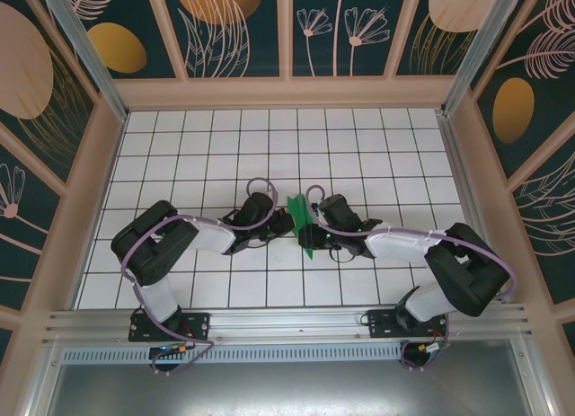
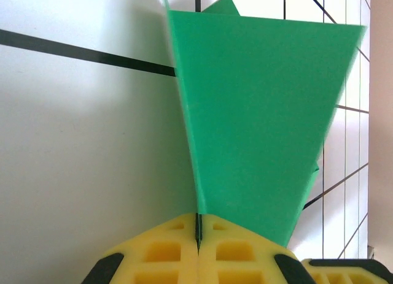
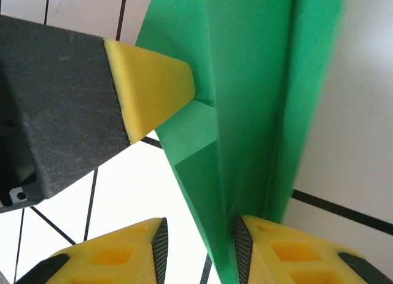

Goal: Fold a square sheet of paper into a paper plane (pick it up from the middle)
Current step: Move the paper plane to the top-center of the table.

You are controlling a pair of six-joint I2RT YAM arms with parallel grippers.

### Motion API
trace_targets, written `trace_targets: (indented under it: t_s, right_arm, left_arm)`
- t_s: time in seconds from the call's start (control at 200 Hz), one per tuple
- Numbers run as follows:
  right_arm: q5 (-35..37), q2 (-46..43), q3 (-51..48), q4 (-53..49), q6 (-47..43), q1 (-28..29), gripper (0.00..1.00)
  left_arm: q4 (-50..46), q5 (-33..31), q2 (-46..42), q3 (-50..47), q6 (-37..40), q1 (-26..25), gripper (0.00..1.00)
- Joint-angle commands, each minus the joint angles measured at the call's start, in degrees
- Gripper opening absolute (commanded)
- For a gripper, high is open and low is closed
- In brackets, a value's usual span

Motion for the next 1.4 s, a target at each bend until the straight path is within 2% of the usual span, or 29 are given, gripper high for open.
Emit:
trace_targets:
  t_s: [0.0, 0.305, 0.681, 1.026, 1.181, 1.296, 1.396]
  right_arm:
    - [2.39, -1.86, -1.05, -2.30, 2.52, 1.13, 0.37]
    - [4.76, 0.04, 0.40, -3.00, 2.04, 1.78, 0.37]
    - [11.34, 4.37, 5.11, -5.59, 0.80, 1.80, 0.34]
    - [16.59, 6.88, 7.62, -9.29, 1.94, 2.28, 0.23]
    - [18.05, 6.80, 8.66, -10.96, 2.02, 2.72, 0.10]
    - [20.86, 5.80, 9.47, -14.00, 2.12, 2.73, 0.07]
    - [23.48, 4.71, 10.11, -16.73, 2.12, 2.66, 0.07]
  left_arm:
    - [0.31, -0.27, 1.03, 1.16, -0.66, -0.33, 0.00]
    - [0.31, 0.52, 0.90, 1.25, -0.66, -0.35, 0.00]
    - [0.66, 1.97, 0.86, 1.20, -0.66, -0.33, 0.00]
    - [-0.32, 1.93, 0.21, 1.30, -0.75, -0.33, 0.02]
    - [-5.03, -0.81, -2.36, 2.29, 0.50, -0.22, 0.17]
    - [-12.28, -6.13, -7.01, 3.48, 2.03, 0.01, 0.45]
    - [-18.74, -11.99, -11.13, 3.98, 2.94, 0.74, 0.64]
